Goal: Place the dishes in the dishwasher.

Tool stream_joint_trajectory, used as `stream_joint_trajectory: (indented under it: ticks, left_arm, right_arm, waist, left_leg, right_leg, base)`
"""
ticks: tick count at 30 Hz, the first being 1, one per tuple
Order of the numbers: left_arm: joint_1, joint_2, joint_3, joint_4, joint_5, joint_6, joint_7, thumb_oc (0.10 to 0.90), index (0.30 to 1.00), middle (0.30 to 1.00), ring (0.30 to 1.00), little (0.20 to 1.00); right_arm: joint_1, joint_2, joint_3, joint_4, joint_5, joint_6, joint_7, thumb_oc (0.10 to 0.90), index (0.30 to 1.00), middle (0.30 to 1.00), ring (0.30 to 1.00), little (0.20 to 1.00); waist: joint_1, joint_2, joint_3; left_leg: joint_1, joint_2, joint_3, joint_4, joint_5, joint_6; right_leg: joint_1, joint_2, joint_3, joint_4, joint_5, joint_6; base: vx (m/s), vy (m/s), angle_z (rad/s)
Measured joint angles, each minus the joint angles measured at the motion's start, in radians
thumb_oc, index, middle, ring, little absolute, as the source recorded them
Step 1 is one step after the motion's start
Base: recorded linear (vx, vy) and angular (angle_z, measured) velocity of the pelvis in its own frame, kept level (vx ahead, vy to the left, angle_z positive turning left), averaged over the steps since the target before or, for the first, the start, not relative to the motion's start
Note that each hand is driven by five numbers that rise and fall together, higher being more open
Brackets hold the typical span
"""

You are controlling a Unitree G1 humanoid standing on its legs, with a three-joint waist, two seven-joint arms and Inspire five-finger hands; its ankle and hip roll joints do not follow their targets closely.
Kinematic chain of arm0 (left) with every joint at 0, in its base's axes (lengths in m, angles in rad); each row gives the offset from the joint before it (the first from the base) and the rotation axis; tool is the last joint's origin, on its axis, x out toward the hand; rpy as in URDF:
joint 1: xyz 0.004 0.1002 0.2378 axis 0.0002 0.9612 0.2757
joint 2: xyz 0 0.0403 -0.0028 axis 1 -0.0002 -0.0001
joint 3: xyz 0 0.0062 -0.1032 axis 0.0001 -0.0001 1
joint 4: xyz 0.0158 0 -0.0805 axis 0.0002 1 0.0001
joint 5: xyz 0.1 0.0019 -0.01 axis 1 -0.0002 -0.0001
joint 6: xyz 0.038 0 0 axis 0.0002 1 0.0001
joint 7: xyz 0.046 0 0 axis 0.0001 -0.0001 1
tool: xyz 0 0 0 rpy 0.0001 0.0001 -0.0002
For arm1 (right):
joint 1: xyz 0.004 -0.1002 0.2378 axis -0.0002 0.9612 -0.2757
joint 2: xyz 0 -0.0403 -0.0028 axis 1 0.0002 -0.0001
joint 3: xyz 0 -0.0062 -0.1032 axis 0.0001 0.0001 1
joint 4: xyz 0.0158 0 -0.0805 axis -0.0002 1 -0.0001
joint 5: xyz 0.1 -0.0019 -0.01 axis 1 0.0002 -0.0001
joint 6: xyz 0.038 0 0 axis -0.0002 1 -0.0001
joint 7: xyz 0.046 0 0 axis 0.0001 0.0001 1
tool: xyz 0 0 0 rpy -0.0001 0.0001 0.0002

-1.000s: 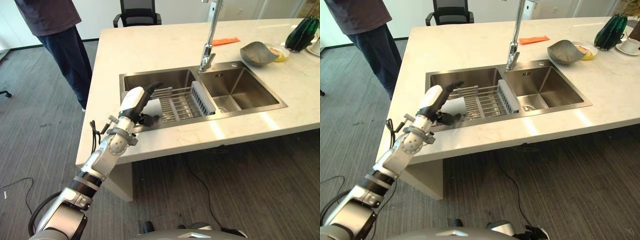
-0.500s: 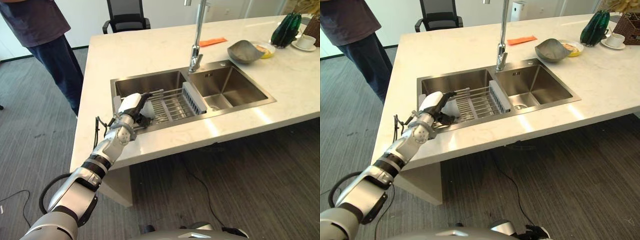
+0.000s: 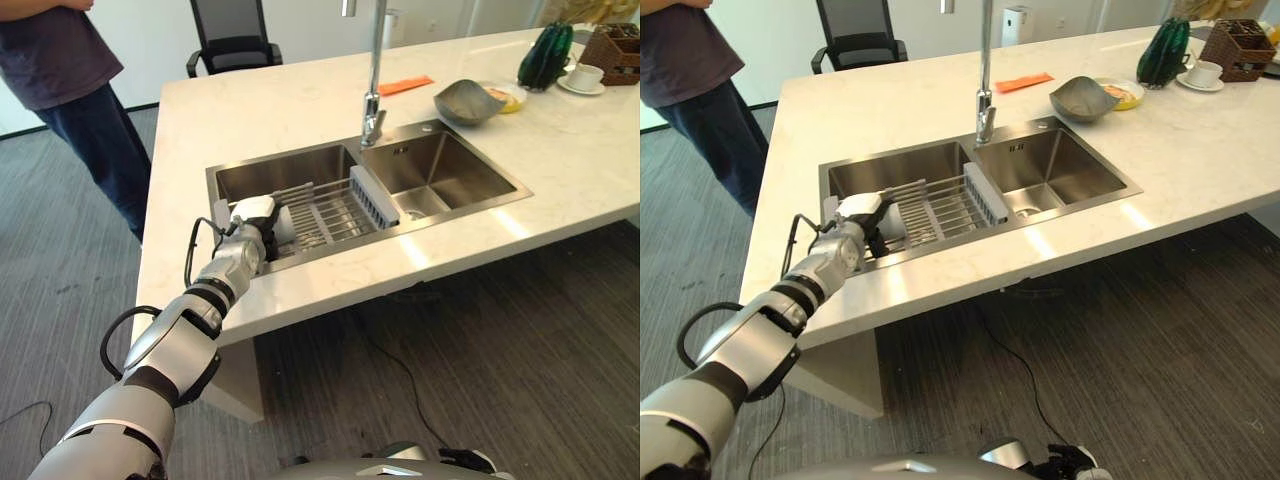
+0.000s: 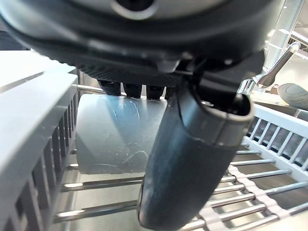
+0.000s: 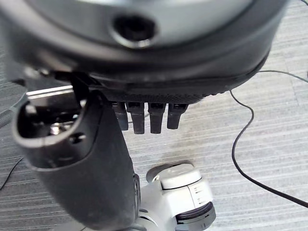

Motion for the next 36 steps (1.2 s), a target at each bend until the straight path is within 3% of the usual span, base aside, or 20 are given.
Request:
stream_joint_trajectory:
  ticks: [5,11,14,16,20,23,24,25,28,29,31,34,35,36]
  left_arm:
    - [-0.004,0.036,-0.001,0.017,0.022,-0.009,-0.003,0.4,0.3,0.3,0.3,0.3]
    - [0.004,0.05,-0.001,-0.016,0.032,-0.006,0.005,0.4,0.3,0.3,0.3,0.3]
    - [0.057,0.095,0.003,-0.245,0.026,-0.014,0.044,0.4,0.3,0.3,0.3,0.3]
    - [0.113,0.13,0.073,-0.47,-0.031,-0.034,0.103,0.4,0.3,0.3,0.3,0.3]
    - [0.174,0.107,0.2,-0.708,-0.176,-0.082,0.229,0.4,0.3,0.3,0.3,0.3]
    - [0.256,0.034,0.377,-0.905,-0.338,-0.108,0.312,0.4,0.3,0.3,0.3,0.3]
    - [0.256,0.034,0.377,-0.905,-0.338,-0.108,0.312,0.4,0.3,0.3,0.3,0.3]
    - [0.294,0.014,0.418,-0.951,-0.435,-0.14,0.348,0.4,0.3,0.3,0.3,0.3]
    - [0.419,-0.028,0.462,-1.068,-0.65,-0.18,0.318,0.4,0.3,0.3,0.3,0.3]
    - [0.531,-0.033,0.472,-1.146,-0.751,-0.197,0.276,0.4,0.3,0.3,0.3,0.3]
    - [0.595,-0.029,0.465,-1.166,-0.792,-0.199,0.241,0.4,0.3,0.3,0.3,0.3]
    - [0.923,-0.02,0.513,-1.238,-0.832,-0.203,0.19,0.4,0.3,0.3,0.3,0.3]
    - [0.923,-0.02,0.513,-1.238,-0.832,-0.203,0.19,0.4,0.3,0.3,0.3,0.3]
    - [0.985,-0.045,0.547,-1.251,-0.869,-0.241,0.19,0.4,0.3,0.3,0.3,0.3]
  right_arm:
    - [-0.003,-0.012,0.002,0.001,-0.012,0.0,0.006,0.8,0.9,0.9,0.9,0.9]
    - [0.002,-0.013,0.002,0.001,-0.018,-0.005,0.005,0.8,0.9,0.9,0.9,0.9]
    - [0.003,-0.008,0.002,-0.001,-0.018,-0.009,0.003,0.8,0.9,0.9,0.9,0.9]
    - [0.011,0.011,-0.003,-0.007,-0.018,-0.011,-0.004,0.8,0.9,0.9,0.9,0.9]
    - [0.019,0.038,-0.016,-0.007,-0.017,-0.009,-0.029,0.8,0.9,0.9,0.9,0.9]
    - [0.02,0.054,-0.051,-0.003,-0.017,-0.004,-0.049,0.8,0.9,0.9,0.9,0.9]
    - [0.02,0.054,-0.051,-0.003,-0.017,-0.004,-0.049,0.8,0.9,0.9,0.9,0.9]
    - [0.024,0.054,-0.053,0.001,-0.015,-0.002,-0.058,0.8,0.9,0.9,0.9,0.9]
    - [0.028,0.055,-0.093,0.0,-0.012,0.007,-0.063,0.8,0.9,0.9,0.9,0.9]
    - [0.03,0.054,-0.097,-0.003,0.001,0.018,-0.07,0.8,0.9,0.9,0.9,0.9]
    - [0.03,0.054,-0.1,-0.001,0.006,0.024,-0.072,0.8,0.9,0.9,0.9,0.9]
    - [0.041,0.046,-0.109,-0.02,0.003,0.035,-0.083,0.8,0.9,0.9,0.9,0.9]
    - [0.041,0.046,-0.109,-0.02,0.003,0.035,-0.083,0.8,0.9,0.9,0.9,0.9]
    - [0.049,0.042,-0.107,-0.01,0.0,0.041,-0.084,0.8,0.9,0.9,0.9,0.9]
  waist:
    - [-0.006,0.013,-0.008]
    - [0.0,0.011,-0.006]
    - [0.014,-0.003,0.002]
    - [0.022,-0.028,0.017]
    - [0.042,-0.053,0.032]
    - [0.057,-0.055,0.034]
    - [0.057,-0.055,0.034]
    - [0.072,-0.053,0.033]
    - [0.086,-0.039,0.036]
    - [0.092,-0.034,0.04]
    - [0.108,-0.029,0.042]
    - [0.164,-0.006,0.058]
    - [0.164,-0.006,0.058]
    - [0.206,0.002,0.069]
  left_leg:
    - [0.004,0.007,0.025,0.0,-0.005,-0.001]
    - [0.006,0.011,0.031,0.0,-0.007,-0.003]
    - [-0.006,0.01,0.028,0.0,-0.006,-0.002]
    - [-0.006,0.01,0.021,0.0,-0.006,-0.003]
    - [-0.006,0.009,0.008,0.0,-0.006,-0.003]
    - [-0.009,0.009,0.003,0.0,-0.007,-0.004]
    - [-0.009,0.009,0.003,0.0,-0.007,-0.004]
    - [-0.012,0.009,-0.003,0.0,-0.006,-0.005]
    - [-0.025,0.007,-0.009,0.0,-0.005,-0.005]
    - [-0.026,0.006,-0.013,0.0,-0.003,-0.004]
    - [-0.029,0.005,-0.018,0.001,-0.001,-0.004]
    - [-0.041,0.005,-0.044,0.003,0.004,-0.011]
    - [-0.041,0.005,-0.044,0.003,0.004,-0.011]
    - [-0.043,0.005,-0.063,0.006,0.008,-0.017]
  right_leg:
    - [-0.005,0.005,0.024,0.0,0.004,0.0]
    - [-0.005,0.008,0.03,0.0,0.006,-0.001]
    - [-0.013,0.007,0.026,0.0,0.008,-0.003]
    - [-0.009,0.008,0.017,0.001,0.008,-0.003]
    - [-0.005,0.008,0.002,0.0,0.008,-0.002]
    - [-0.01,0.008,-0.008,0.0,0.004,0.002]
    - [-0.01,0.008,-0.008,0.0,0.004,0.002]
    - [-0.011,0.01,-0.015,0.0,0.003,0.002]
    - [-0.02,0.009,-0.019,0.0,0.003,0.002]
    - [-0.021,0.008,-0.022,-0.001,0.002,0.001]
    - [-0.018,0.008,-0.027,-0.001,0.001,-0.001]
    - [-0.021,0.012,-0.05,-0.002,-0.004,-0.005]
    - [-0.021,0.012,-0.05,-0.002,-0.004,-0.005]
    - [-0.017,0.014,-0.071,-0.002,-0.006,-0.009]
  base:
    - [-0.01,0.0,-0.15]
    - [0.0,-0.001,-0.05]
    - [0.0,-0.002,0.03]
    - [0.01,-0.007,0.11]
    - [0.0,-0.01,0.08]
    - [-0.04,-0.023,0.05]
    - [-0.01,-0.006,0.07]
    - [-0.01,0.002,0.06]
    - [-0.02,-0.007,0.07]
    - [-0.02,-0.013,0.12]
    - [-0.02,-0.024,0.09]
    - [-0.02,-0.062,0.17]
    - [-0.01,-0.07,0.35]
    - [-0.01,-0.091,0.45]
